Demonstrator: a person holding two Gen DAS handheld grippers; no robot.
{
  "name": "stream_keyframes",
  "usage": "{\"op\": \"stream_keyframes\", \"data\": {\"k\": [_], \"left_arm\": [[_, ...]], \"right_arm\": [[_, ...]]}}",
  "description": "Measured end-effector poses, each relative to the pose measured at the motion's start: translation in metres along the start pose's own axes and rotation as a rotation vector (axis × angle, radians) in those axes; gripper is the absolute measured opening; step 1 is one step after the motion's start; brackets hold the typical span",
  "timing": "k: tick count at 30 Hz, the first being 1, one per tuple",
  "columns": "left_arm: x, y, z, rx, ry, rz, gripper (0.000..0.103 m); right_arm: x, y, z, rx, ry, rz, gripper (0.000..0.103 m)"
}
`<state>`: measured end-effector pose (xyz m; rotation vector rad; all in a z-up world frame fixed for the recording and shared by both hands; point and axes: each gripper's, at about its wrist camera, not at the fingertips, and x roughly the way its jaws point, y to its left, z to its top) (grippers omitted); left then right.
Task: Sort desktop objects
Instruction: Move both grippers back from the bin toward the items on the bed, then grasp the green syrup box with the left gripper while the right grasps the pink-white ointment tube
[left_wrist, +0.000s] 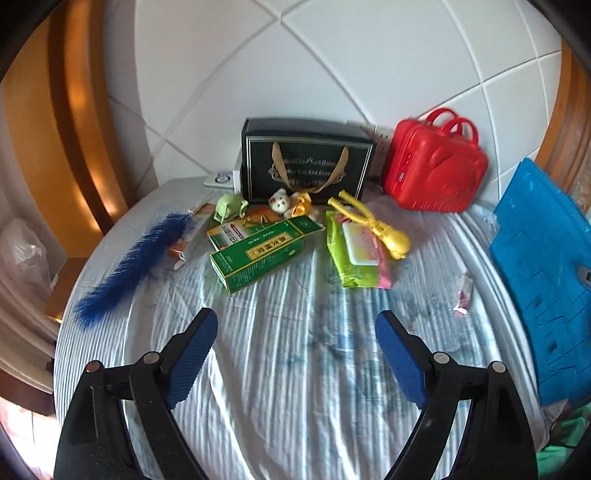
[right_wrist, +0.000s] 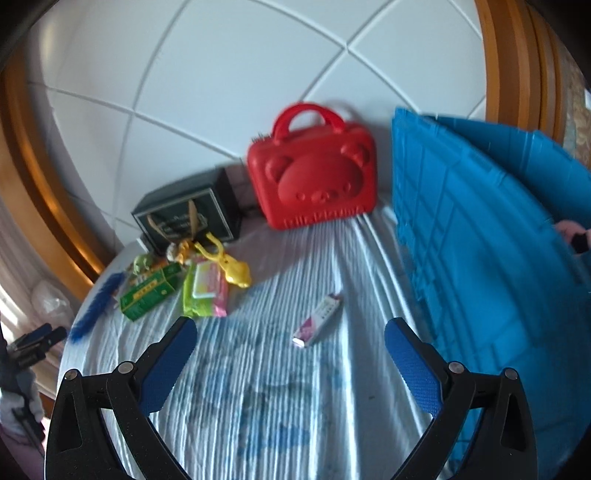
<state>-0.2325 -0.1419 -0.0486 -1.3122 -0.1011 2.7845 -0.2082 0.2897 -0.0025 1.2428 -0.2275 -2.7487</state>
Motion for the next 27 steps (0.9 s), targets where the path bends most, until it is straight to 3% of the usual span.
{"op": "stream_keyframes", "data": {"k": [8, 14, 22, 25, 27], "left_arm": [[0.133, 0.024, 0.055, 0.171, 0.159, 0.046, 0.087], [0.221, 0.035, 0.07, 0.265, 0.26, 0.134, 0.087], [0.262, 0.039, 0.069, 0.271, 0.316, 0.106, 0.087], [0.26, 0.036, 0.058, 0.288, 0.317, 0.159, 0.084], [0.25, 0.034, 0.05, 0.26, 0.319, 0.191, 0.076]], "right_arm": [[0.091, -0.016, 0.006, 0.033, 0.166, -0.096, 0.103], [0.137, -0.029, 0.007, 0.052, 0.255, -0.135, 0.103], [0.196, -0.043, 0.003, 0.122, 0.366, -0.135, 0.103], [0.219, -0.046, 0.003, 0.133, 0.408, -0.143, 0.103], [0.232, -0.043, 0.002, 0.109, 0.432, -0.168, 0.103]]}}
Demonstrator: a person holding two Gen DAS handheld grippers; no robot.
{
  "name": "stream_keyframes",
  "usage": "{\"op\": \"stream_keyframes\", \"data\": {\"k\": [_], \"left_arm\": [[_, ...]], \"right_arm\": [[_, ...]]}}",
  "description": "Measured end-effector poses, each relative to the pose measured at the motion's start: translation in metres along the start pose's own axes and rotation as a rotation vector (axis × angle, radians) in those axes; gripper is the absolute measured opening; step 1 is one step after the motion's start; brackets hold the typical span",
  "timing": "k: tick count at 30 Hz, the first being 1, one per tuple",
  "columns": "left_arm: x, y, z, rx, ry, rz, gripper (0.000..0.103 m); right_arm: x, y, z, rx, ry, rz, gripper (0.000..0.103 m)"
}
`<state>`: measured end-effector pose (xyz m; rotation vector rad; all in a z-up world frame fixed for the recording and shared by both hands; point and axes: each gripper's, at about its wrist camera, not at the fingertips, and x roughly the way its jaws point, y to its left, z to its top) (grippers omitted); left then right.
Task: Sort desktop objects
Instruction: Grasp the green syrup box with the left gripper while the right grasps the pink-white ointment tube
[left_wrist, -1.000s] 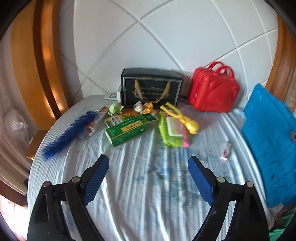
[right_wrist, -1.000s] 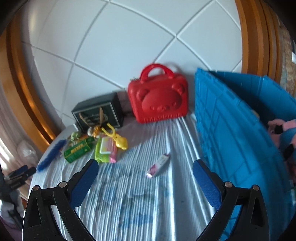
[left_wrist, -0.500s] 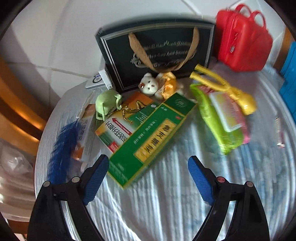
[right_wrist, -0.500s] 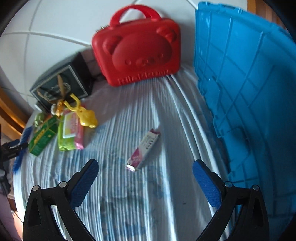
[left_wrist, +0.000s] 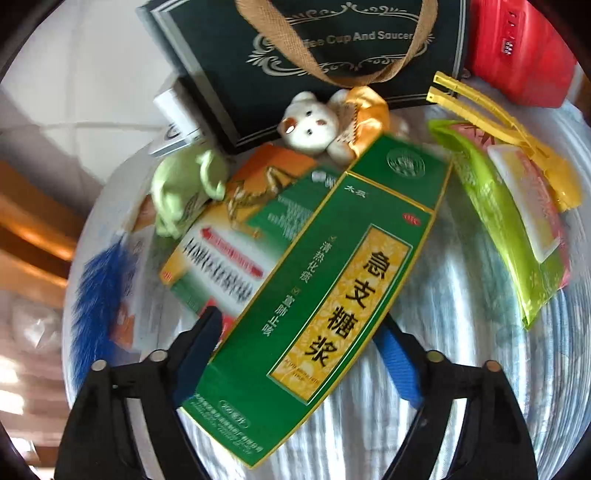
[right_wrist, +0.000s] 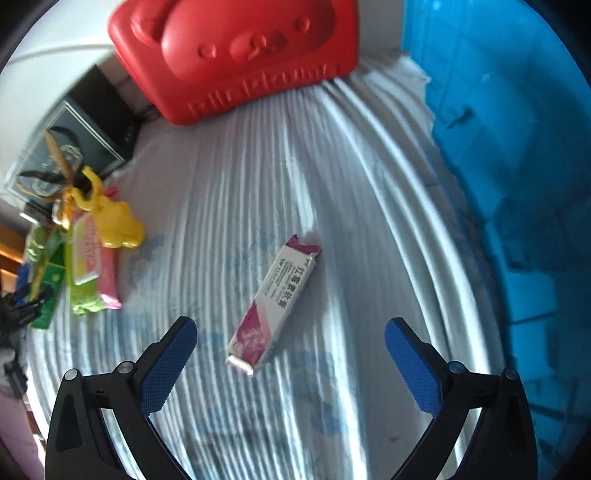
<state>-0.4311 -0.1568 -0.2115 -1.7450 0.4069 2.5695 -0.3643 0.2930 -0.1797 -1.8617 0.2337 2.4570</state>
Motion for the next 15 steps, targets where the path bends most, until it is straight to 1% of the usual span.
{"op": "stream_keyframes", "data": {"k": [1, 2, 3, 4, 5, 8, 9, 11, 12, 13, 14, 15], "left_arm": [[-0.006, -0.001, -0.008, -0.027, 0.002, -0.004, 0.074], [-0.012, -0.003, -0.015, -0.049, 0.004, -0.009, 0.069], [-0.018, -0.004, -0.023, -0.063, 0.007, -0.008, 0.065], [-0.024, -0.006, -0.031, -0.076, 0.008, -0.013, 0.063], [-0.028, -0.006, -0.038, -0.09, 0.007, -0.026, 0.062], [-0.037, 0.001, -0.055, -0.145, 0.016, -0.049, 0.061], [-0.038, 0.003, -0.057, -0.152, 0.016, -0.051, 0.062], [-0.039, 0.007, -0.058, -0.169, 0.015, -0.057, 0.061], [-0.036, 0.008, -0.057, -0.178, 0.026, -0.063, 0.061], [-0.029, 0.002, -0.055, -0.189, 0.036, -0.073, 0.061], [-0.023, 0.002, -0.055, -0.202, 0.051, -0.08, 0.061], [-0.01, 0.008, -0.047, -0.205, 0.056, -0.077, 0.061]], "right_arm": [[0.005, 0.003, 0.001, -0.008, 0.006, -0.022, 0.101], [0.01, 0.006, 0.001, -0.017, 0.013, -0.033, 0.097], [0.013, 0.008, 0.001, -0.022, 0.017, -0.031, 0.082], [0.015, 0.009, 0.0, -0.023, 0.022, -0.022, 0.065], [0.018, 0.012, 0.0, -0.024, 0.029, -0.008, 0.062], [0.026, 0.017, -0.001, -0.02, 0.045, 0.019, 0.062], [0.029, 0.019, -0.001, -0.021, 0.049, 0.023, 0.062], [0.034, 0.022, 0.0, -0.017, 0.059, 0.027, 0.058], [0.036, 0.021, 0.001, -0.015, 0.065, 0.034, 0.053], [0.04, 0.021, 0.001, -0.008, 0.075, 0.045, 0.05], [0.043, 0.02, 0.002, -0.001, 0.084, 0.062, 0.048], [0.045, 0.019, 0.001, 0.002, 0.083, 0.071, 0.047]]}}
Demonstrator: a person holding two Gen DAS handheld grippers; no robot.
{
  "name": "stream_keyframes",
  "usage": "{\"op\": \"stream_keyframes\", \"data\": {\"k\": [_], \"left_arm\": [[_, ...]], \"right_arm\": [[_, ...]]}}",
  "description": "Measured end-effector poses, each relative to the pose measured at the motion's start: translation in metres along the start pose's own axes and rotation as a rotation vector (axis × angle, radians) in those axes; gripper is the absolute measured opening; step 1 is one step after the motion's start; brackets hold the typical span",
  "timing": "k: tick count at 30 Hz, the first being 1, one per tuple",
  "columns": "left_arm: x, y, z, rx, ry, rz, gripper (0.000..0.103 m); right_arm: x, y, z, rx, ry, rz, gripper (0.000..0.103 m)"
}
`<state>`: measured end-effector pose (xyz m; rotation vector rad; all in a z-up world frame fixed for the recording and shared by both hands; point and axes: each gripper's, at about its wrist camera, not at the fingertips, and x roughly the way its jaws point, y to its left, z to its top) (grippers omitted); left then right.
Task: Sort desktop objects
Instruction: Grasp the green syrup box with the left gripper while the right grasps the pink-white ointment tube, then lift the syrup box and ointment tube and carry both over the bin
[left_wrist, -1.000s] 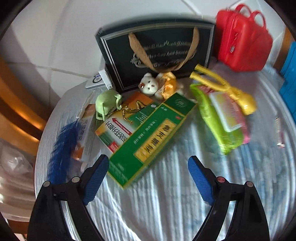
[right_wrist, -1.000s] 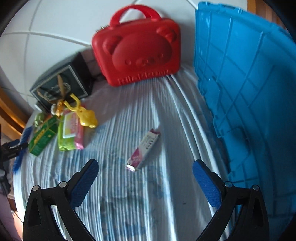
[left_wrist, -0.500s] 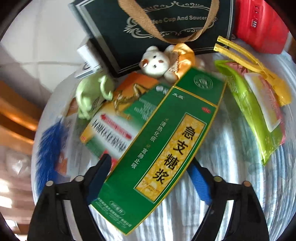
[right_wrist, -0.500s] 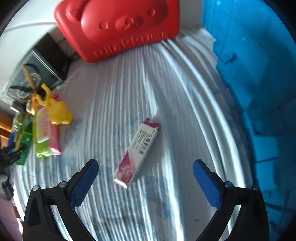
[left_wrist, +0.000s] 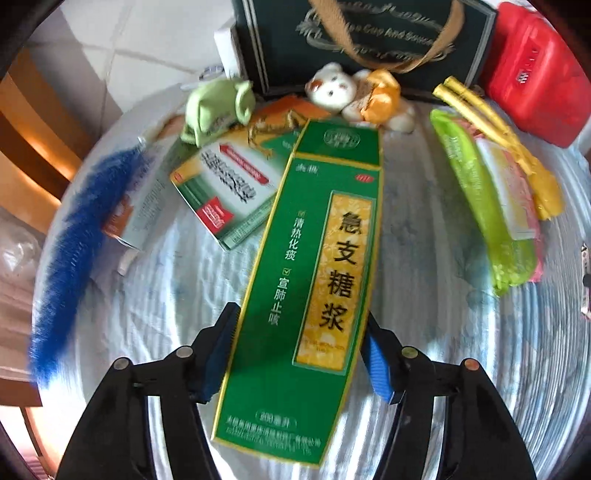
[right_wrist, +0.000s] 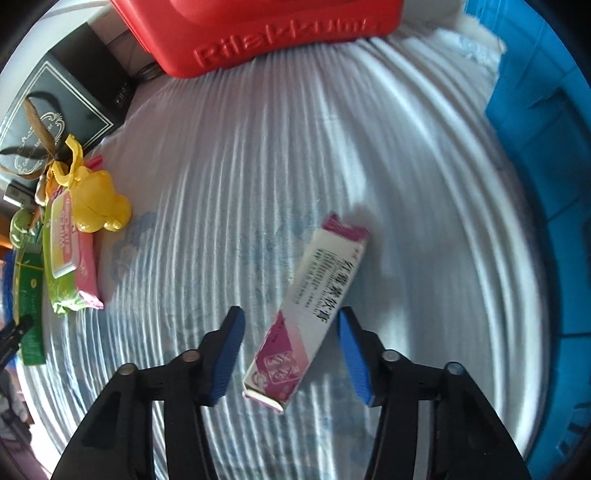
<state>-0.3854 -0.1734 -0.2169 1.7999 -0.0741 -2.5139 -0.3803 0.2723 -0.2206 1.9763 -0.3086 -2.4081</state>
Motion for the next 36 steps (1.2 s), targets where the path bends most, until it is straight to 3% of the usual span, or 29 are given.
{"op": "stream_keyframes", "data": {"k": [4, 8, 12, 16, 21, 27, 30, 36], "left_arm": [[0.0, -0.005, -0.005, 0.01, -0.027, 0.024, 0.062], [0.002, -0.001, -0.015, -0.039, -0.005, -0.025, 0.056], [-0.01, -0.005, -0.036, -0.056, -0.053, 0.011, 0.054], [-0.043, -0.011, -0.07, -0.077, -0.131, 0.028, 0.054], [-0.077, -0.02, -0.112, -0.152, -0.157, -0.016, 0.054], [-0.109, -0.036, -0.172, -0.191, -0.178, -0.056, 0.054], [-0.125, -0.046, -0.186, -0.199, -0.186, -0.079, 0.054], [-0.173, -0.075, -0.214, -0.13, -0.265, -0.079, 0.054]], "right_arm": [[-0.002, 0.002, -0.001, -0.027, -0.02, -0.013, 0.044], [-0.004, 0.011, -0.007, -0.092, -0.034, -0.071, 0.043], [-0.007, 0.021, -0.017, -0.167, -0.064, -0.139, 0.038], [-0.021, 0.018, -0.038, -0.171, -0.099, -0.099, 0.031], [-0.042, 0.027, -0.07, -0.174, -0.141, -0.052, 0.031], [-0.108, 0.029, -0.121, -0.237, -0.248, -0.03, 0.031], [-0.144, 0.028, -0.144, -0.277, -0.313, -0.024, 0.031], [-0.22, 0.014, -0.191, -0.335, -0.462, 0.008, 0.031]]}}
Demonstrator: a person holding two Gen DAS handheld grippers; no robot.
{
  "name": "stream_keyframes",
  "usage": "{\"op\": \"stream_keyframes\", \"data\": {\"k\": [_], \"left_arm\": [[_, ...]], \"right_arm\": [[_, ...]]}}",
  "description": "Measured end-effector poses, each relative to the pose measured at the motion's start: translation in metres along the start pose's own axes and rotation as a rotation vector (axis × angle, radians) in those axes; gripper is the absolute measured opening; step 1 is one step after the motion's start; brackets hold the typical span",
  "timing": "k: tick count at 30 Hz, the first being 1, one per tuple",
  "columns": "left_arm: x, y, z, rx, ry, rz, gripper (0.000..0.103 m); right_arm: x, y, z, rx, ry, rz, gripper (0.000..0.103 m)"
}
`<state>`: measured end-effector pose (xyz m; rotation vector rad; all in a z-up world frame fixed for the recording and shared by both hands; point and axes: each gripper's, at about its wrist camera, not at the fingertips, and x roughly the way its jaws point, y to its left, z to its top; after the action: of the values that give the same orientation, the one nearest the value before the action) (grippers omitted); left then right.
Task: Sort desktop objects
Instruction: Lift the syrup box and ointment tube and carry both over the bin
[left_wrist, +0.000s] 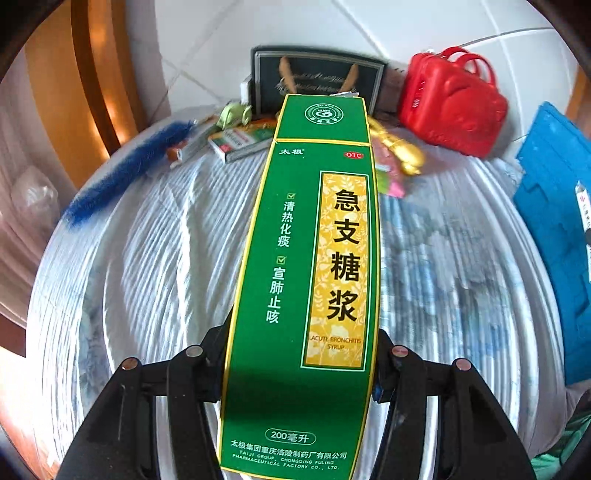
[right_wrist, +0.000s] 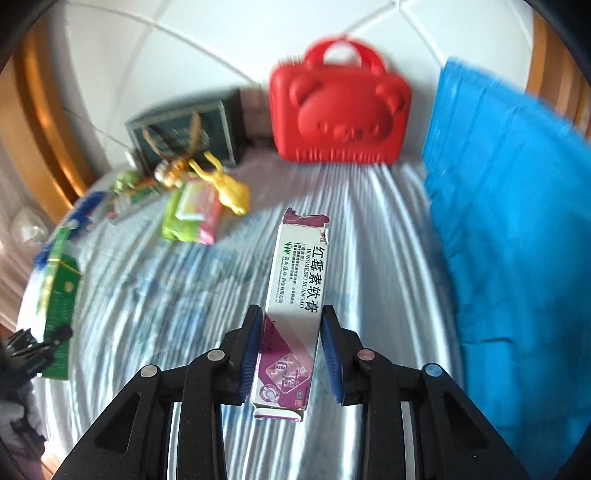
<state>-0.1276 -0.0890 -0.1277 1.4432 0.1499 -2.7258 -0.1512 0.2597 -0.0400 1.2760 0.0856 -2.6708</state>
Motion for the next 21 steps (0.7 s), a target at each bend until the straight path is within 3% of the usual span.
{"op": "stream_keyframes", "data": {"k": [4, 11, 15, 21], "left_arm": [[-0.04, -0.023, -0.004, 0.039, -0.078, -0.016, 0.054], [-0.101, -0.08, -0.003, 0.115, -0.209, -0.078, 0.054], [-0.125, -0.128, 0.005, 0.158, -0.272, -0.119, 0.054], [-0.17, -0.216, 0.018, 0.221, -0.387, -0.246, 0.054]], "right_arm": [[-0.063, -0.007, -0.006, -0.009, -0.121, 0.016, 0.031], [-0.153, -0.055, -0.019, 0.052, -0.301, -0.003, 0.032], [-0.194, -0.092, -0.03, 0.097, -0.391, -0.055, 0.032], [-0.242, -0.16, -0.054, 0.168, -0.469, -0.146, 0.032]]}}
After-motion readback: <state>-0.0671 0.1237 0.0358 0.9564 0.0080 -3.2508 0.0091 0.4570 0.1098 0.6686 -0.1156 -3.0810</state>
